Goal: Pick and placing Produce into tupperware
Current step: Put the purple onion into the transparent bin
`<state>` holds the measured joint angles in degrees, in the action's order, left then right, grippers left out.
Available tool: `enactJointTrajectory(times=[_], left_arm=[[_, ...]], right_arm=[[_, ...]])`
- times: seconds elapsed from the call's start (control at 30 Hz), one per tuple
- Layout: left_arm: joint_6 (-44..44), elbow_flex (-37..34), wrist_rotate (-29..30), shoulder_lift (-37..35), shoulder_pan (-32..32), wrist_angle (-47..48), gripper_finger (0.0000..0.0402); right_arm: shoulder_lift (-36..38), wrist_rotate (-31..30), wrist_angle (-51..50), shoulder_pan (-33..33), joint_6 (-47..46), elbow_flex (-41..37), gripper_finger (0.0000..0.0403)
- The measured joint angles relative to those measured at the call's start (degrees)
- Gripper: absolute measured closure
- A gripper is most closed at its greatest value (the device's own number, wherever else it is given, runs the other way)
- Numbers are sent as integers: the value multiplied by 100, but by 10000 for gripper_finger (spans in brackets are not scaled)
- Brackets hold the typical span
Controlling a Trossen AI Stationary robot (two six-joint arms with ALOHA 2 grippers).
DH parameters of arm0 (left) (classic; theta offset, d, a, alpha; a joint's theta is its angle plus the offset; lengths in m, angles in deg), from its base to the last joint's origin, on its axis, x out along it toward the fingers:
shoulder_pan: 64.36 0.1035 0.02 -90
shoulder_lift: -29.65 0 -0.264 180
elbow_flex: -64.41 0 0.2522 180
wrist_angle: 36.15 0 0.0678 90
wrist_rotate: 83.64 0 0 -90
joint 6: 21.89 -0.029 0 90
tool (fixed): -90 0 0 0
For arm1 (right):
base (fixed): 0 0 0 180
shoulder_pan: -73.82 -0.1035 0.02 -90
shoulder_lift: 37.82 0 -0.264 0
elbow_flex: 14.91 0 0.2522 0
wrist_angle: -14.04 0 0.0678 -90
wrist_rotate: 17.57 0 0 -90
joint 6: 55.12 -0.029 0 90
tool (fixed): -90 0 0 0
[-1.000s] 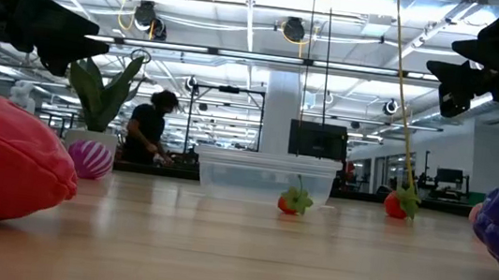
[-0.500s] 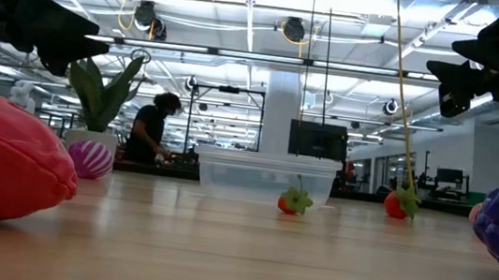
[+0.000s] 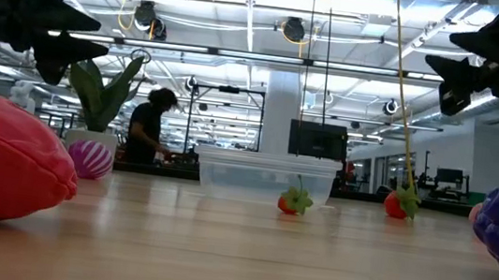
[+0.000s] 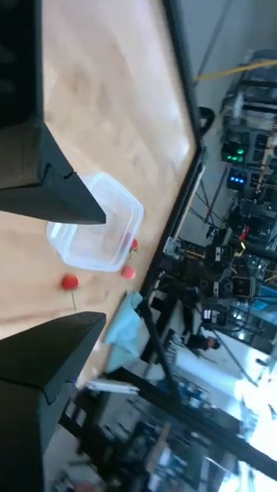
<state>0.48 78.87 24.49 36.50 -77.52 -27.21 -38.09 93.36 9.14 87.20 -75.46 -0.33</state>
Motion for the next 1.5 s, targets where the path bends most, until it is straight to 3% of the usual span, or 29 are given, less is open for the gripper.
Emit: enactJointTrajectory(times=[0.2,0.4,0.53,0.67,0.83,1.0,1.23,1.5], left_arm=[[150,0,1,0,1,-457,199],[-668,1,337,0,1,-990,199],[-1062,90,597,1,1,-1101,199],[-1289,799,402,2,-41,-677,199],[-1368,2490,324,388,-244,1073,199],[-1209,4259,652,1442,-416,2655,199],[-345,6612,830,3252,-465,5345,199],[981,8916,938,4980,-463,8262,199]], right_arm=[[-1,9,620,0,0,0,222],[-2,13,1119,0,-59,0,222],[0,30,2057,0,-96,70,222],[-30,77,2418,0,54,540,222],[-469,548,2380,0,413,1738,222],[-1438,630,1195,0,927,3150,222],[-3198,548,-1936,0,1250,5628,222],[-4826,-909,-5738,0,1044,8413,222]])
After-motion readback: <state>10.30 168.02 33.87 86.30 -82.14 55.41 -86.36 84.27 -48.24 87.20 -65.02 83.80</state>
